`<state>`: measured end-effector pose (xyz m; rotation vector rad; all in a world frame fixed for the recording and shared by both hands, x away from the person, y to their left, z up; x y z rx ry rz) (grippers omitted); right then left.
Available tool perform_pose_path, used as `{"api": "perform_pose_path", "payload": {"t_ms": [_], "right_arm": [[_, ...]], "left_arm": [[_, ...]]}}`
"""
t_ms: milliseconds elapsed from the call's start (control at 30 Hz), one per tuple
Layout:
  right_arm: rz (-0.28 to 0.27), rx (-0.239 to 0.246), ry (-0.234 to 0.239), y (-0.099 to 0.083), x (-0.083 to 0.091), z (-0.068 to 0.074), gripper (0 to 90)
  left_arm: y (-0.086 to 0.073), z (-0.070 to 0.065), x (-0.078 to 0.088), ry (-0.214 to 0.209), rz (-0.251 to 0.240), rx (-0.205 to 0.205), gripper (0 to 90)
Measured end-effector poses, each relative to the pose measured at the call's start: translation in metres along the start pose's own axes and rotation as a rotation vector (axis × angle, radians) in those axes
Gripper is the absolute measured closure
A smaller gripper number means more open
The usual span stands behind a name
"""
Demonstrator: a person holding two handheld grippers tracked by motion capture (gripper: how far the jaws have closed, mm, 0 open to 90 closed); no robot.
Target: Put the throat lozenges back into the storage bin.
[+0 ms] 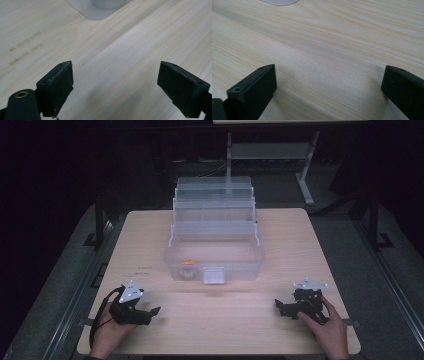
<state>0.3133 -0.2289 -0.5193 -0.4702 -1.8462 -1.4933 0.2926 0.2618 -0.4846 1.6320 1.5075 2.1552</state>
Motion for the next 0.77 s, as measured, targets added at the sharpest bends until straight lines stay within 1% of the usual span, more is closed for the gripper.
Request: {"api": "perform_pose_path", "payload": {"t_ms": [100,233,267,400,533,600,633,700,767], "right_arm": [[0.0,-0.001,0.0,0.0,0.0,0.0,0.0],[0.0,-0.001,0.0,0.0,0.0,0.0,0.0],[0.0,-0.001,0.0,0.0,0.0,0.0,0.0],[0.0,-0.001,0.0,0.0,0.0,0.0,0.0],[-0.001,0.0,0.0,0.0,0.0,0.0,0.0],[0.0,0.0,0.0,0.0,0.0,0.0,0.0],[0.0,-0.001,0.0,0.0,0.0,0.0,0.0],[0.0,0.0,0.0,0.0,0.0,0.0,0.0],[0.0,-0.001,0.0,0.0,0.0,0.0,0.0]], "left_arm": [[-0.008,0.001,-0.002,-0.006,0.006,0.013,11.1],[-0.015,0.001,-0.004,-0.007,0.016,0.02,11.0],[-0.016,0.001,-0.005,-0.006,0.015,0.028,11.0],[-0.022,0.002,-0.007,-0.007,0.03,0.032,11.0],[-0.024,0.001,-0.007,-0.022,0.0,0.043,11.0],[-0.026,0.002,-0.007,-0.04,-0.017,0.059,11.0],[-0.027,0.002,-0.008,-0.041,-0.03,0.057,10.8],[-0.027,0.002,-0.007,-0.038,-0.028,0.054,10.9],[-0.027,0.002,-0.007,-0.039,-0.03,0.06,10.9]]}}
Point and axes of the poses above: each handheld gripper's, and its own axes: x roughly backward along the jaws, y roughly out of its top, z roughly to its left, the point moved 5 cm from there along -x, roughly forward along the jaws, and after that the axes turned 9 degrees about -y, right-handed, at the moved point
